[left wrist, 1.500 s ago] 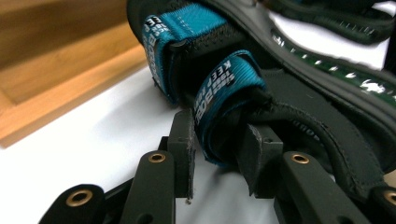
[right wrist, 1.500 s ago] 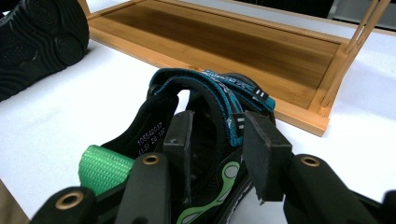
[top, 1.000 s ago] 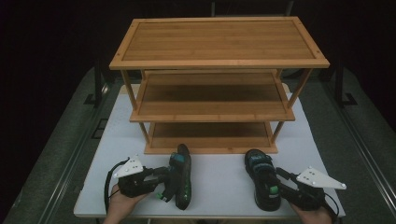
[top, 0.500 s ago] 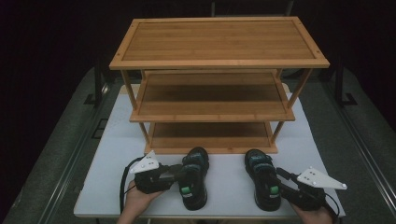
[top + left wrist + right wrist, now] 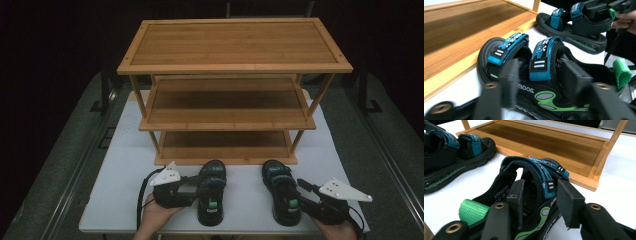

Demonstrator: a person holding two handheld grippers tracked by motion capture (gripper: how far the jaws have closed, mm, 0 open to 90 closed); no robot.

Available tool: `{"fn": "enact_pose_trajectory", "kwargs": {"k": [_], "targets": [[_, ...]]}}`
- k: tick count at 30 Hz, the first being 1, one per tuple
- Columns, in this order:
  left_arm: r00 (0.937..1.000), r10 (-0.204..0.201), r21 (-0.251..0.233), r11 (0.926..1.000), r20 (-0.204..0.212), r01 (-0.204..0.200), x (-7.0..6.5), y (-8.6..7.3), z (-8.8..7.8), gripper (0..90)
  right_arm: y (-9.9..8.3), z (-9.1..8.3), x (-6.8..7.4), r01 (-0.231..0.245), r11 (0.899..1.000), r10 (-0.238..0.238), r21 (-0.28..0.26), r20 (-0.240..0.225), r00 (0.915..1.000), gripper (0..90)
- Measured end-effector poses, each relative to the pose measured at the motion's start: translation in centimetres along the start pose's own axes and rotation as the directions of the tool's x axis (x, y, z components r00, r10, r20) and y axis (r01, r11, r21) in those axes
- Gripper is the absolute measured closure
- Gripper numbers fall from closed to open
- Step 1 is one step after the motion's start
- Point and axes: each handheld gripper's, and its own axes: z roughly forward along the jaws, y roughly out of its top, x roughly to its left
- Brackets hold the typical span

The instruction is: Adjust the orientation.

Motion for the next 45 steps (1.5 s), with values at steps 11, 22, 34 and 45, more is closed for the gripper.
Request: {"fn": "enact_pose_trajectory", "kwargs": {"k": [11,22,34,45], "targets": [[0.9992,0.005,0.033,0.9994,-0.04,-0.003,-0.5,0.2,0.4,39.4,0.2,0.1,0.1,-0.037,0.999,0.037,-0.001,-0.027,0.999,52.7],[0.9941,0.02,0.06,0.9981,-0.107,-0.013,-1.0,0.4,0.4,52.1,0.6,1.2,0.6,-0.013,0.997,0.009,0.071,0.058,0.9983,62.6],[0.9905,0.033,0.047,0.9985,-0.134,-0.026,-0.8,0.3,-0.1,73.3,0.9,1.5,0.7,-0.016,0.994,0.004,0.109,0.109,0.9941,76.9],[0.9941,-0.026,-0.014,0.9996,-0.105,0.025,-0.3,0.0,-0.5,75.2,0.9,1.3,0.6,-0.035,0.997,0.031,0.073,0.057,0.9979,81.1]]}}
